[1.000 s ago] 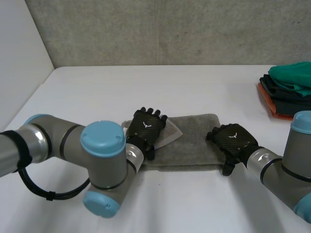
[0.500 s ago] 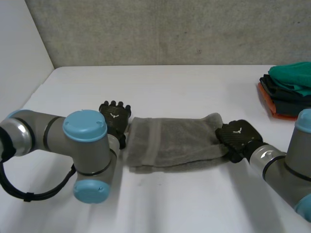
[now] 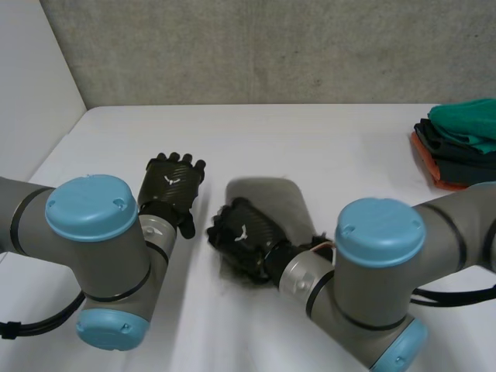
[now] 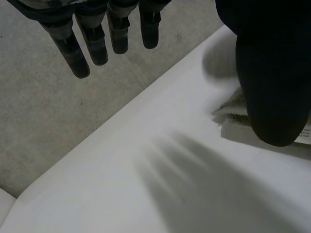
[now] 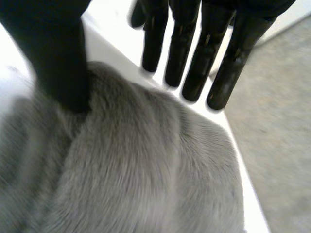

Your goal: Fold the laundry.

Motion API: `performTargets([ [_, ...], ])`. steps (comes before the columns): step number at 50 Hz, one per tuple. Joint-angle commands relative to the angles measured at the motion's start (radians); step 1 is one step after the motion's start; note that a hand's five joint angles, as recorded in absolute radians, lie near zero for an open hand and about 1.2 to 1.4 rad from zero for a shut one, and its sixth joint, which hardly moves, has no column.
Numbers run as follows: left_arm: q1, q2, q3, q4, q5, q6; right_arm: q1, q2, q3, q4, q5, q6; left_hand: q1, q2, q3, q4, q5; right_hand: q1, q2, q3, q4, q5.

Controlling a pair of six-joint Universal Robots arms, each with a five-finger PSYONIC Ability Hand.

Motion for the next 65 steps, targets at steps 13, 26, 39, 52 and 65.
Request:
performTargets([
  [13,-0.14,-0.024,0.143,0.005,0.115,-0.181,-0.316,-0.187,0.034,0.06,0.048,0.817,0.013,0.0,-0.006,0.001,-0.017,-0.368,-0.561,-0.593,-0.598,-0.599],
  [26,-0.172,-0.219,0.309,-0.196,0.06,-0.222,-0.321,0.005,-0.153,0.287,0.045,0.777,0.051,0.038,0.032,0.039,0.021,-0.368,-0.561,-0.593,-0.598,-0.599],
  [39,-0.137,-0.248,0.27,-0.302,0.019,-0.037,-0.247,0.189,-0.279,0.39,0.098,0.576,0.034,0.021,0.014,0.022,0.003,-0.368,-0.561,-0.593,-0.598,-0.599],
  [52,-0.134,-0.129,0.283,-0.297,0.083,-0.045,-0.203,0.05,-0.245,0.359,0.18,0.501,-0.005,-0.018,-0.024,-0.017,-0.035,-0.368,-0.561,-0.593,-0.598,-0.599],
  [65,-0.051,0.154,0.272,-0.362,0.388,-0.172,-0.105,-0.152,0.185,-0.017,0.184,0.481,0.025,0.012,0.006,0.013,-0.006,-0.368,-0.561,-0.593,-0.598,-0.599],
])
